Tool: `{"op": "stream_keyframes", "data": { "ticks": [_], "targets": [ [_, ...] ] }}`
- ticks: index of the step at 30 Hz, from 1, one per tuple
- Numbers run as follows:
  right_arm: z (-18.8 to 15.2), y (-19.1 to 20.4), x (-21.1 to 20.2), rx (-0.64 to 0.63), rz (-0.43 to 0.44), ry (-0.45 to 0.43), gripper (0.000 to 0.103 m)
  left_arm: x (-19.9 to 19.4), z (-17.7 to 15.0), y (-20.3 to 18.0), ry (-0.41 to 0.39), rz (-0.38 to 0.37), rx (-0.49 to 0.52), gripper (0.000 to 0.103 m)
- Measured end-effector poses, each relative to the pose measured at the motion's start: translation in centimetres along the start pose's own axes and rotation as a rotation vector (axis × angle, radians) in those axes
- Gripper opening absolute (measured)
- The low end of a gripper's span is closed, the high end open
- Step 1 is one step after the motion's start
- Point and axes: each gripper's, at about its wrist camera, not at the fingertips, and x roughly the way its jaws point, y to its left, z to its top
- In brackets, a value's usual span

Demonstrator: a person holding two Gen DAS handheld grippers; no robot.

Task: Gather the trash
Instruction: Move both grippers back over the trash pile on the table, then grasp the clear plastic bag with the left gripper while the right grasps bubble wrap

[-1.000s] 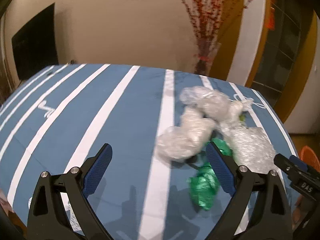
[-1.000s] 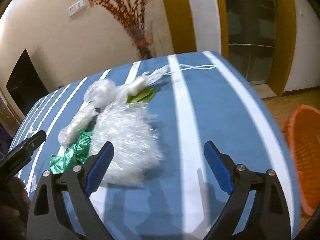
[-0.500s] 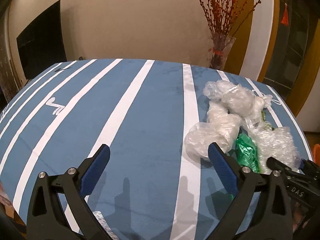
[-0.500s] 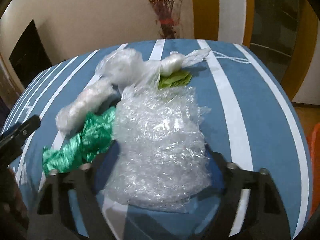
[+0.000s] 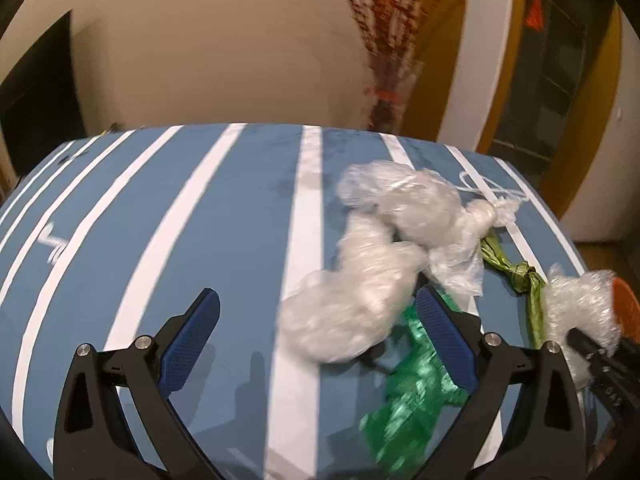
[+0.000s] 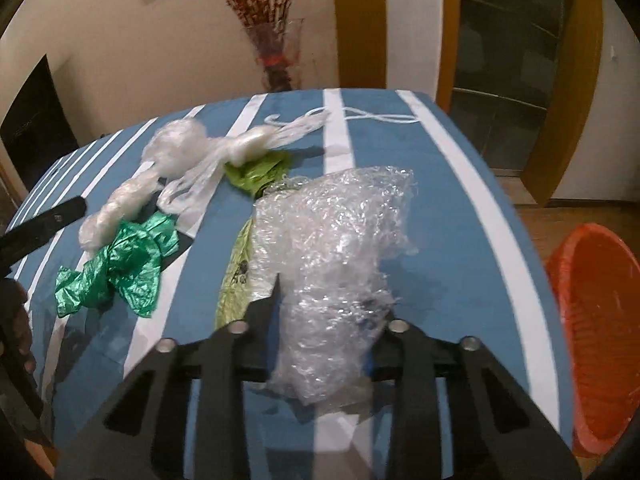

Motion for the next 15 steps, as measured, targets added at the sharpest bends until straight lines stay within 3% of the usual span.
{"op": "stream_keyframes", "data": {
  "ticks": [5, 10, 15],
  "targets": [
    [0.1, -1.4, -0.9, 0.019, -0.016, -0.035, 0.018, 2.0, 0.4, -1.3, 0.047, 0.005, 0.042, 0.089],
    [0.2, -2.7, -2.0, 0.052, -0.023, -0.069, 0.017, 3.0, 0.3, -1.2, 0.083, -0.009, 0.022, 0.081],
    [0.1, -3.2, -2.5, 0.062, -0.027, -0.075, 0.017, 3.8, 0.5, -1.8, 0.102, -0.019, 0.029, 0.078]
  ]
}}
